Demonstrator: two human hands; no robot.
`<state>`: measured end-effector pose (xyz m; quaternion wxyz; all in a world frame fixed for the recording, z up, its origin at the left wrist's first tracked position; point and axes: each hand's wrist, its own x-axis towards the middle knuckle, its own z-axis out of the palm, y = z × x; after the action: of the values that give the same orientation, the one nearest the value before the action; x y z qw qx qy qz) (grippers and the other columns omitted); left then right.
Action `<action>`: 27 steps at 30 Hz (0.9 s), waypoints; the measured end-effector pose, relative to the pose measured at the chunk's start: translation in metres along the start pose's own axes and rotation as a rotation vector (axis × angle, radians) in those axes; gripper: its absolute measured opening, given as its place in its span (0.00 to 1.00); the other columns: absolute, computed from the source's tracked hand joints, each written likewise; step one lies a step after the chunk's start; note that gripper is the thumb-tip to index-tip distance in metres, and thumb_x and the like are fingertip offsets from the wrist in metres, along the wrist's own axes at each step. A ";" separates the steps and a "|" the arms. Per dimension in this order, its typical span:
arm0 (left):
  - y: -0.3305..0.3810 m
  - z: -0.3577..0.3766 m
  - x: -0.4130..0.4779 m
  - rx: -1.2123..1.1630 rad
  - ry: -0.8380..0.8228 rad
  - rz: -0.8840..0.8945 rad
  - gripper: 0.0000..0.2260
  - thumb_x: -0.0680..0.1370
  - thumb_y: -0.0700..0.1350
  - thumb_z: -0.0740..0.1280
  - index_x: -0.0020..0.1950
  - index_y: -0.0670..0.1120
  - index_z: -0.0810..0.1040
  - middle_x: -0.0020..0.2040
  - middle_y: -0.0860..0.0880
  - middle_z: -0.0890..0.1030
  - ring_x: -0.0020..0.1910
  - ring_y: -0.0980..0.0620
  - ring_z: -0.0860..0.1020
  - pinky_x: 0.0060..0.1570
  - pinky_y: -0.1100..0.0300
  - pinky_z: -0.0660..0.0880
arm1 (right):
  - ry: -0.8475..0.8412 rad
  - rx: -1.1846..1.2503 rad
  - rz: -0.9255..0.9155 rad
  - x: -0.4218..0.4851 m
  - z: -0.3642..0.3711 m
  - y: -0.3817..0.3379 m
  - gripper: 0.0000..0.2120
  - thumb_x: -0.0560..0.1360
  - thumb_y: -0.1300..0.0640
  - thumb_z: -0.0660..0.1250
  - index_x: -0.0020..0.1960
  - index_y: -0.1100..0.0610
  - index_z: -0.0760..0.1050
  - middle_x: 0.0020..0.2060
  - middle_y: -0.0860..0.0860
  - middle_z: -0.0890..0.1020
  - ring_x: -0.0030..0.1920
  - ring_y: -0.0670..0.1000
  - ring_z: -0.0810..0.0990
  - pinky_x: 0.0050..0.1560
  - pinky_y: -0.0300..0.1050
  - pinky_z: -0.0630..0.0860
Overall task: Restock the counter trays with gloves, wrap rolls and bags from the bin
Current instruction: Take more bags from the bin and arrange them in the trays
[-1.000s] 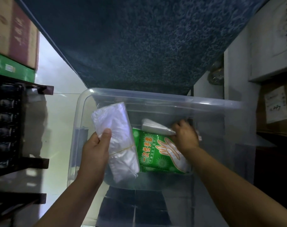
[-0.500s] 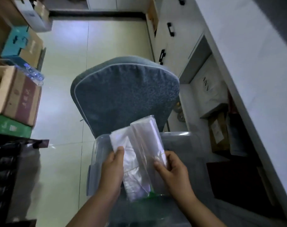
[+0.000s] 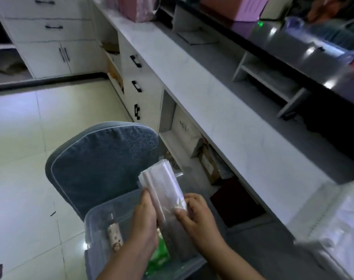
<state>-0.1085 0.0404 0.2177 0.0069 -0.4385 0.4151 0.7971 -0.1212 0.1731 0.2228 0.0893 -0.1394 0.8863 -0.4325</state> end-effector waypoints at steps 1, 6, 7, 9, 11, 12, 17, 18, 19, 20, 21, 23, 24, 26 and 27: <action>-0.002 0.007 -0.007 -0.018 -0.074 -0.031 0.27 0.75 0.66 0.55 0.49 0.44 0.81 0.42 0.42 0.85 0.41 0.42 0.84 0.39 0.52 0.79 | 0.027 -0.013 0.019 -0.005 -0.008 0.000 0.05 0.72 0.55 0.70 0.46 0.55 0.78 0.52 0.47 0.73 0.50 0.36 0.74 0.53 0.32 0.70; -0.017 0.044 -0.043 0.094 -0.308 0.041 0.18 0.67 0.54 0.72 0.50 0.43 0.81 0.38 0.43 0.86 0.34 0.45 0.84 0.26 0.57 0.77 | 0.166 0.023 0.135 -0.035 -0.052 0.003 0.14 0.68 0.52 0.72 0.51 0.50 0.72 0.50 0.44 0.72 0.48 0.39 0.73 0.50 0.40 0.75; -0.021 0.053 -0.050 0.110 -0.328 0.060 0.16 0.67 0.50 0.73 0.50 0.43 0.81 0.37 0.43 0.86 0.34 0.45 0.84 0.25 0.58 0.77 | 0.191 0.060 0.169 -0.042 -0.062 0.004 0.19 0.67 0.50 0.72 0.55 0.49 0.70 0.51 0.43 0.72 0.48 0.40 0.74 0.50 0.43 0.77; -0.030 0.071 -0.067 0.109 -0.374 0.071 0.12 0.69 0.46 0.72 0.50 0.44 0.81 0.38 0.42 0.86 0.36 0.44 0.84 0.28 0.56 0.78 | 0.201 0.145 0.257 -0.055 -0.086 0.007 0.31 0.64 0.48 0.73 0.63 0.46 0.63 0.54 0.42 0.72 0.51 0.43 0.75 0.52 0.45 0.78; -0.041 0.091 -0.087 0.095 -0.423 0.075 0.09 0.71 0.46 0.71 0.48 0.44 0.81 0.39 0.41 0.85 0.38 0.41 0.84 0.31 0.53 0.79 | 0.164 0.192 0.329 -0.071 -0.117 0.014 0.35 0.64 0.48 0.74 0.66 0.46 0.61 0.54 0.43 0.75 0.51 0.43 0.77 0.50 0.40 0.77; -0.048 0.103 -0.099 0.091 -0.446 0.080 0.08 0.71 0.45 0.70 0.47 0.43 0.80 0.38 0.41 0.85 0.37 0.41 0.84 0.30 0.53 0.79 | 0.134 0.223 0.350 -0.080 -0.134 0.017 0.30 0.64 0.49 0.75 0.62 0.46 0.65 0.52 0.44 0.78 0.49 0.43 0.79 0.47 0.37 0.77; -0.091 0.164 -0.169 0.093 -0.568 0.090 0.12 0.66 0.45 0.73 0.46 0.41 0.80 0.35 0.42 0.85 0.34 0.44 0.84 0.29 0.55 0.79 | 0.137 0.297 0.311 -0.144 -0.217 0.040 0.09 0.65 0.53 0.75 0.43 0.53 0.80 0.36 0.47 0.85 0.38 0.43 0.83 0.37 0.34 0.76; -0.099 0.176 -0.182 0.121 -0.602 0.099 0.14 0.65 0.47 0.73 0.46 0.42 0.80 0.37 0.43 0.85 0.36 0.45 0.84 0.31 0.55 0.79 | 0.167 0.260 0.315 -0.159 -0.234 0.045 0.06 0.66 0.54 0.75 0.41 0.51 0.79 0.35 0.46 0.84 0.37 0.41 0.82 0.35 0.32 0.74; -0.107 0.189 -0.194 0.150 -0.636 0.110 0.15 0.64 0.49 0.74 0.46 0.43 0.80 0.39 0.44 0.86 0.37 0.45 0.84 0.33 0.55 0.79 | 0.197 0.222 0.329 -0.174 -0.250 0.053 0.06 0.66 0.53 0.75 0.39 0.49 0.79 0.34 0.46 0.83 0.36 0.41 0.82 0.34 0.32 0.74; -0.116 0.201 -0.205 0.177 -0.670 0.131 0.17 0.63 0.51 0.74 0.45 0.43 0.80 0.40 0.44 0.86 0.39 0.45 0.84 0.35 0.54 0.79 | 0.229 0.182 0.346 -0.190 -0.267 0.061 0.06 0.65 0.51 0.75 0.38 0.50 0.78 0.34 0.46 0.83 0.36 0.42 0.82 0.33 0.34 0.75; -0.125 0.215 -0.216 0.200 -0.700 0.157 0.18 0.61 0.53 0.74 0.44 0.42 0.78 0.41 0.45 0.85 0.40 0.45 0.83 0.38 0.54 0.78 | 0.263 0.146 0.362 -0.206 -0.283 0.070 0.08 0.64 0.50 0.74 0.39 0.52 0.79 0.35 0.48 0.83 0.36 0.44 0.82 0.34 0.39 0.77; -0.144 0.241 -0.236 0.239 -0.753 0.199 0.20 0.59 0.55 0.74 0.42 0.44 0.75 0.37 0.47 0.82 0.39 0.47 0.79 0.37 0.56 0.76 | 0.327 0.086 0.380 -0.238 -0.314 0.087 0.13 0.63 0.48 0.73 0.42 0.56 0.80 0.36 0.51 0.84 0.37 0.48 0.82 0.39 0.47 0.78; -0.156 0.254 -0.246 0.257 -0.791 0.218 0.19 0.60 0.55 0.74 0.41 0.44 0.75 0.35 0.48 0.81 0.38 0.50 0.79 0.36 0.56 0.76 | 0.356 0.059 0.384 -0.254 -0.328 0.096 0.14 0.62 0.47 0.73 0.42 0.56 0.79 0.35 0.50 0.83 0.37 0.47 0.81 0.40 0.48 0.78; -0.182 0.276 -0.260 0.284 -0.858 0.238 0.15 0.66 0.53 0.73 0.43 0.44 0.77 0.37 0.48 0.80 0.39 0.51 0.77 0.38 0.57 0.74 | 0.414 -0.007 0.393 -0.283 -0.355 0.112 0.17 0.59 0.43 0.70 0.40 0.55 0.79 0.34 0.48 0.82 0.36 0.46 0.79 0.39 0.47 0.77; -0.196 0.286 -0.265 0.291 -0.872 0.238 0.11 0.71 0.51 0.71 0.45 0.45 0.78 0.38 0.47 0.80 0.39 0.51 0.77 0.38 0.59 0.74 | 0.441 -0.054 0.404 -0.297 -0.369 0.120 0.18 0.58 0.41 0.68 0.39 0.53 0.78 0.33 0.48 0.82 0.36 0.46 0.79 0.39 0.48 0.76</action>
<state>-0.0704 0.4535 0.3539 0.1506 -0.0066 0.5281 0.8357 0.0366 0.6132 0.3640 -0.0247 0.1346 0.9054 -0.4020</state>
